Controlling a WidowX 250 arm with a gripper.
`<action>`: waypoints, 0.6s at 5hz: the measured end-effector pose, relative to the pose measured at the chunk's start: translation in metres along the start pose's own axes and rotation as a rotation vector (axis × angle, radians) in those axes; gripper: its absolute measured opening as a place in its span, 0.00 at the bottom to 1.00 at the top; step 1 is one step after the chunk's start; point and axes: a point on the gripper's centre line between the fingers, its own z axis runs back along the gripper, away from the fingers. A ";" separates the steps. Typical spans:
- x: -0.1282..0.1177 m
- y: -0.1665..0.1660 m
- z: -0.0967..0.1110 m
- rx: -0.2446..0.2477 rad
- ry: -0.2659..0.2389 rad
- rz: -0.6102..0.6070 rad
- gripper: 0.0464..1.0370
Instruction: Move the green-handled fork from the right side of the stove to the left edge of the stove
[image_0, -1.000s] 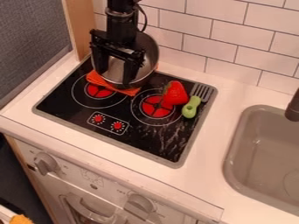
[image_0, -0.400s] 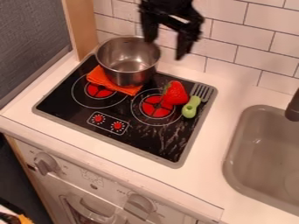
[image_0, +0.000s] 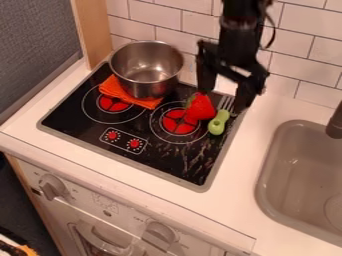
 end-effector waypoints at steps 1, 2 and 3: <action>0.004 -0.001 -0.019 0.001 0.009 0.048 0.96; 0.004 -0.002 -0.036 -0.004 0.026 0.074 0.96; 0.009 -0.005 -0.049 -0.022 0.036 0.100 0.96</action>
